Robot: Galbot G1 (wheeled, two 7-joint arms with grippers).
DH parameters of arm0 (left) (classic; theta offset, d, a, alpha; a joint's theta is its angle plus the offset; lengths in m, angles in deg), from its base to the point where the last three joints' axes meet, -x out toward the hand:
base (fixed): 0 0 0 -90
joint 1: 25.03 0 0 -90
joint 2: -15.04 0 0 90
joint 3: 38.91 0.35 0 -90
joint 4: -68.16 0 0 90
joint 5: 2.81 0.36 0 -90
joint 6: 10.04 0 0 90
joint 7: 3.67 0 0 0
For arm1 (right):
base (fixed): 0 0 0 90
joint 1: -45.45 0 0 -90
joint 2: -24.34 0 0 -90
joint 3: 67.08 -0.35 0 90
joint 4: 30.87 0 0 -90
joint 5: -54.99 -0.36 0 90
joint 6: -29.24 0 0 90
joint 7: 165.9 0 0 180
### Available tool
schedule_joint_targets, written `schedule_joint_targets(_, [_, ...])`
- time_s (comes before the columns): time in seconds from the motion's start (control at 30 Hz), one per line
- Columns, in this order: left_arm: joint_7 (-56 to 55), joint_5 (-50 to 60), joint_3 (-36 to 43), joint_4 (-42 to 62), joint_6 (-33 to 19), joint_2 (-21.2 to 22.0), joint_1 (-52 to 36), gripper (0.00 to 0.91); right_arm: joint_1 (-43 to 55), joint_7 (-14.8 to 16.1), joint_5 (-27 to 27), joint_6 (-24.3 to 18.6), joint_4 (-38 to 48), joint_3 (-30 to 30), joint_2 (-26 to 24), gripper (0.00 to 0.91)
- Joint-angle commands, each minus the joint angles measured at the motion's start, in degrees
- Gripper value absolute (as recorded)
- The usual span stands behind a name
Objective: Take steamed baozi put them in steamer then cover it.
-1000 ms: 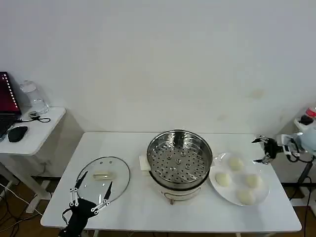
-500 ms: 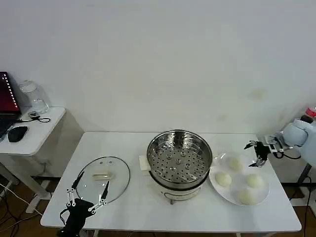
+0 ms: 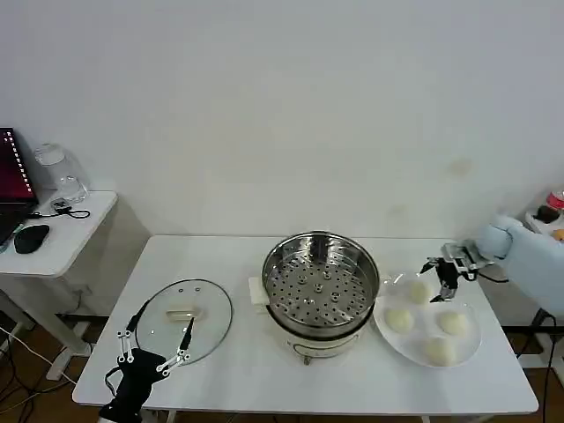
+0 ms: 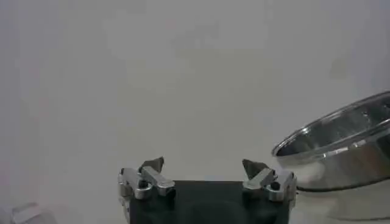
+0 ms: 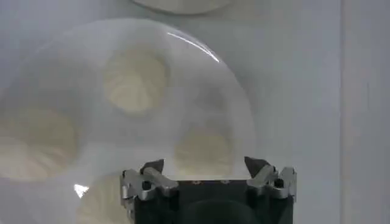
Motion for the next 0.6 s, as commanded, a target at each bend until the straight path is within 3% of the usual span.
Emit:
schedule_joint_targets(0.03, [-0.1, 0.0, 0.0, -0.3, 0.3, 0.1, 0.0, 0.907, -0.3, 0.8, 2.1, 0.0, 4.5, -0.2, 3.9, 0.907])
schedule_joint_targets(0.6, [-0.3, -0.1, -0.4, 0.2, 0.5, -0.1, -0.4, 0.907, -2.7, 1.4, 6.0, -1.0, 10.5, -2.9, 6.5, 0.907])
